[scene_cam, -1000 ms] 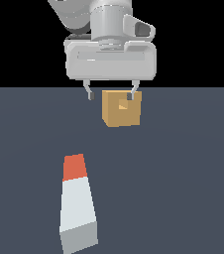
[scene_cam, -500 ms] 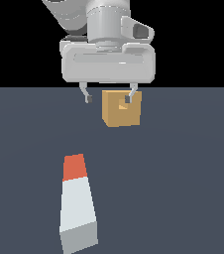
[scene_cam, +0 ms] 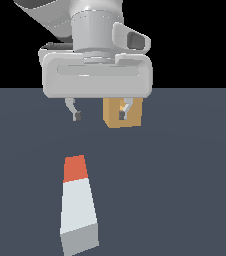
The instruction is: Insert the peg into the horizontal hole in a box.
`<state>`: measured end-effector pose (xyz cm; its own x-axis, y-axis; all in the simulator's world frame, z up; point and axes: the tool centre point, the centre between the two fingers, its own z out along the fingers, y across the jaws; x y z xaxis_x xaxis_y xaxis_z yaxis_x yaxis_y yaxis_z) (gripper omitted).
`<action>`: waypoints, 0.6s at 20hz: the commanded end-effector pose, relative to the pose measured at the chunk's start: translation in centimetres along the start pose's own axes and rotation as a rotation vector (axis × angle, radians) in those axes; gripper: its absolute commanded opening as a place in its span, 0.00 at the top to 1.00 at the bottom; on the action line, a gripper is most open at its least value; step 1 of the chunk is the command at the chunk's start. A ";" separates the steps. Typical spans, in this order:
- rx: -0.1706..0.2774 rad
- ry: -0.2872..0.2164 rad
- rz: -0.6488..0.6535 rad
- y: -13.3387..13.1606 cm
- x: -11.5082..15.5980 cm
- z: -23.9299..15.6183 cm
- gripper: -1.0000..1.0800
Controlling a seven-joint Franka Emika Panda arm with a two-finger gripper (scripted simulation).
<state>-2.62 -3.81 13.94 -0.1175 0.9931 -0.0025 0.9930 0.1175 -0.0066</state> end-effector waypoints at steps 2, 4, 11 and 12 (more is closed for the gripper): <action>-0.001 0.000 -0.040 -1.1 -2.4 1.4 0.04; -0.002 0.000 -0.064 -1.7 -3.9 2.2 0.04; -0.005 0.001 -0.136 -3.1 -8.4 4.8 0.04; -0.005 0.001 -0.144 -3.3 -8.9 5.1 0.04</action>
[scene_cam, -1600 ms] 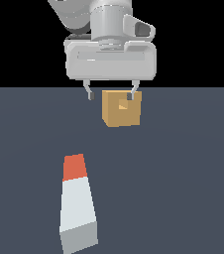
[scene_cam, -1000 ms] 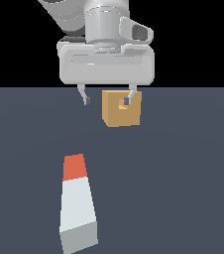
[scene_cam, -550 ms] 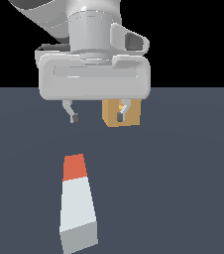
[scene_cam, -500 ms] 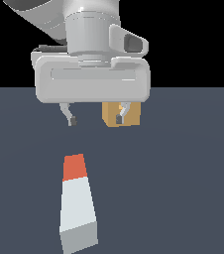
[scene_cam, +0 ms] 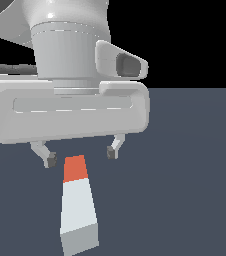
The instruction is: Insert the peg into the horizontal hole in a box.
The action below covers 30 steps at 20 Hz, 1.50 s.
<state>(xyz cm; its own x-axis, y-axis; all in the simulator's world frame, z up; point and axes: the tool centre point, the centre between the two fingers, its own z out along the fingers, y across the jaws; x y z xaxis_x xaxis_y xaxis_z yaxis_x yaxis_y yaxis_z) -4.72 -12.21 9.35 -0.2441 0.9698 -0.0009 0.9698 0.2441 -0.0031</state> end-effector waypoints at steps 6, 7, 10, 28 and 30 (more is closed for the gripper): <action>-0.003 0.001 -0.051 -1.1 -3.0 1.7 0.04; -0.003 0.001 -0.055 -1.1 -3.2 1.9 0.04; -0.003 0.001 -0.063 -1.3 -3.8 2.2 0.04; -0.003 0.001 -0.066 -1.3 -3.9 6.8 0.04; -0.003 0.001 -0.066 -1.3 -3.9 7.2 0.04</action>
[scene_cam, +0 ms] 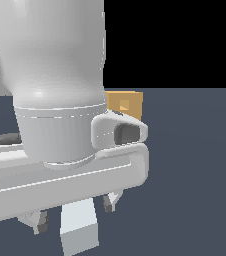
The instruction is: Insert the peg into the horizontal hole in a box.
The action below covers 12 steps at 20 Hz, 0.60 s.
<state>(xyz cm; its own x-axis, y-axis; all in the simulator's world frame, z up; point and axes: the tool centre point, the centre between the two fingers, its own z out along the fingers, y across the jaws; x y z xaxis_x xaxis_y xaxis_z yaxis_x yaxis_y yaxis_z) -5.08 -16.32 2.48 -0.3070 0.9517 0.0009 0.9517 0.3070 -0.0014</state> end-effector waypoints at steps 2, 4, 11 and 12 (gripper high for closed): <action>-0.001 -0.001 0.000 0.1 -0.1 0.4 0.04; -0.001 -0.001 0.000 0.1 -0.1 0.4 1.00; -0.001 -0.001 0.000 0.1 -0.1 0.4 1.00; -0.001 -0.001 0.000 0.1 -0.1 0.4 1.00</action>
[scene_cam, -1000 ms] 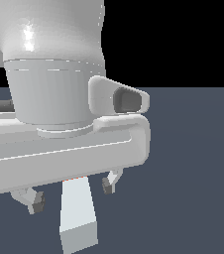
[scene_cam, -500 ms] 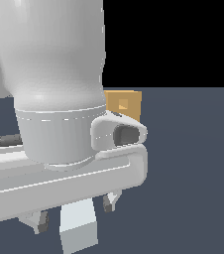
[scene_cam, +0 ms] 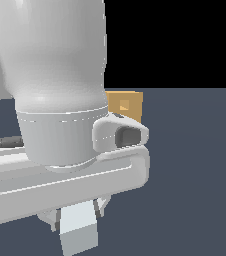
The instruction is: Insert the peg into the horizontal hole in a box.
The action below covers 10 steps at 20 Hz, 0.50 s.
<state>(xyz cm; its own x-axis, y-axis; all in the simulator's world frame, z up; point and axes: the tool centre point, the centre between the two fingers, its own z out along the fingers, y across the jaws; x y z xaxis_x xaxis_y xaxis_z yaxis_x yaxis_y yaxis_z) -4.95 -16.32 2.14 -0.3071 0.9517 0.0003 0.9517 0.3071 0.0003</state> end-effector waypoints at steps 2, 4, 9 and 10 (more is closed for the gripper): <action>0.000 0.000 0.000 0.0 0.1 0.0 1.00; 0.000 0.000 0.000 0.2 0.3 -0.1 1.00; 0.000 0.000 0.004 1.3 1.8 -0.5 1.00; 0.000 0.000 0.005 1.7 2.3 -0.7 1.00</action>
<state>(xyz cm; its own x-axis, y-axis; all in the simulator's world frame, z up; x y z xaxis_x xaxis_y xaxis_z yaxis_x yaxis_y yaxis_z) -4.42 -14.43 2.50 -0.3024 0.9532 0.0015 0.9532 0.3024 -0.0026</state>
